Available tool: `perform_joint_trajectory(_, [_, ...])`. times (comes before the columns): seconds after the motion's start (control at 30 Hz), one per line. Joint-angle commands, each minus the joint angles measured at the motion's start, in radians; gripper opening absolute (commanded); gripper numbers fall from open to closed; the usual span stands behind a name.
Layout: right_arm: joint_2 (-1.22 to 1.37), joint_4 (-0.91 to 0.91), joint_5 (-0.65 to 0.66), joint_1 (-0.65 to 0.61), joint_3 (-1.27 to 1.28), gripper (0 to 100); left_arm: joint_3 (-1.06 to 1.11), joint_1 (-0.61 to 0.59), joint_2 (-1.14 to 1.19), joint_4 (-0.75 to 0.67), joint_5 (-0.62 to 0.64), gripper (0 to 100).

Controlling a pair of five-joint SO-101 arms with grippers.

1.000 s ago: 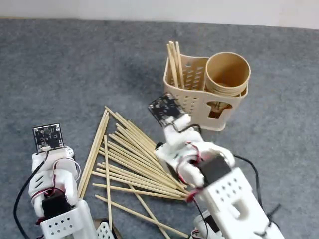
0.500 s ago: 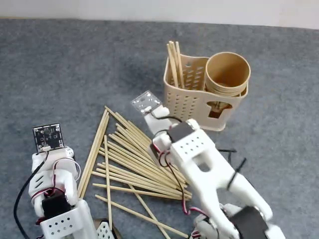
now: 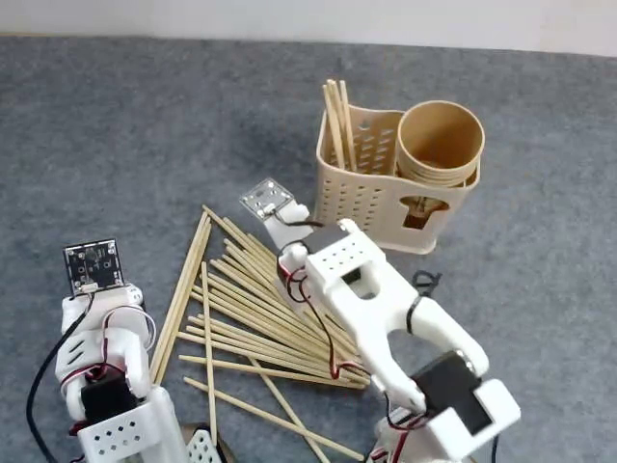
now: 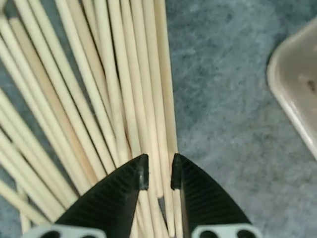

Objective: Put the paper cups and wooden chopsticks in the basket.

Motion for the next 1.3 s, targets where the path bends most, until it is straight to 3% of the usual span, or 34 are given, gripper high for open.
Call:
perform_joint_trajectory(0.0, [0.021,-0.018,0.014,0.022,-0.064,9.4,0.005,0.016,-0.008,-0.02,-0.009,0])
perform_joint_trajectory(0.6, [0.148,-0.019,0.015,0.091,-0.156,9.4,0.005,0.016,-0.008,-0.018,-0.009,0])
perform_joint_trajectory(0.73, [0.15,-0.019,0.068,0.094,-0.15,9.4,0.005,0.016,-0.008,-0.018,-0.009,0])
perform_joint_trajectory(1.27, [0.15,-0.013,0.077,-0.004,-0.084,9.4,0.007,0.016,-0.008,-0.018,-0.009,0])
